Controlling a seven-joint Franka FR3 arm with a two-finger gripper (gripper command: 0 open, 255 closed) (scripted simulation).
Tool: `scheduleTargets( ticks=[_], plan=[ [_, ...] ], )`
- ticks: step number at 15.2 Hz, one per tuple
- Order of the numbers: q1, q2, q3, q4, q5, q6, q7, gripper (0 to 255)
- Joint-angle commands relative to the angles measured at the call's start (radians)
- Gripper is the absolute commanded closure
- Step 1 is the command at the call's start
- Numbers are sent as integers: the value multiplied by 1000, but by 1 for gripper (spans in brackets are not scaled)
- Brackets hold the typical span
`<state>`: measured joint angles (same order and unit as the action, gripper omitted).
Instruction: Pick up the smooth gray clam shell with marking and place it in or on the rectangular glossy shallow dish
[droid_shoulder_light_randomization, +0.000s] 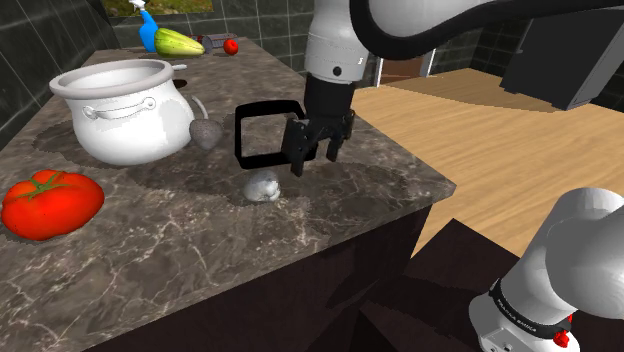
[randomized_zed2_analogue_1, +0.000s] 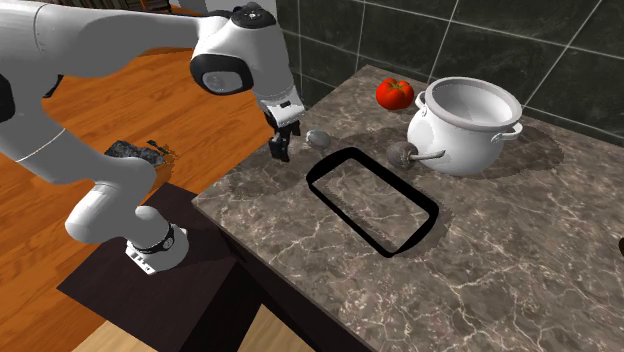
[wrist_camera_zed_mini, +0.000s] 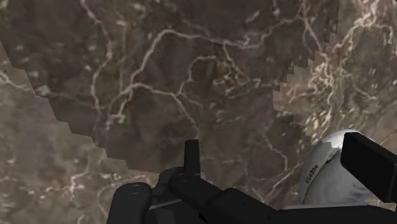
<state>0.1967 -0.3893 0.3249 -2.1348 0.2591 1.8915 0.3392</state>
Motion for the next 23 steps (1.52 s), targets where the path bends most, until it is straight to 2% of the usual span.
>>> scheduleTargets(
  ticks=[1, 6, 14, 21, 22, 23],
  plan=[
    [6, 47, 27, 43, 2, 27, 33, 0],
    [19, 167, 91, 161, -19, 78, 117, 0],
    [25, 200, 110, 94, -24, 178, 122, 0],
    [25, 200, 110, 94, -24, 178, 122, 0],
    [25, 200, 110, 94, -24, 178, 122, 255],
    [25, 200, 110, 94, -24, 178, 122, 255]
  ],
)
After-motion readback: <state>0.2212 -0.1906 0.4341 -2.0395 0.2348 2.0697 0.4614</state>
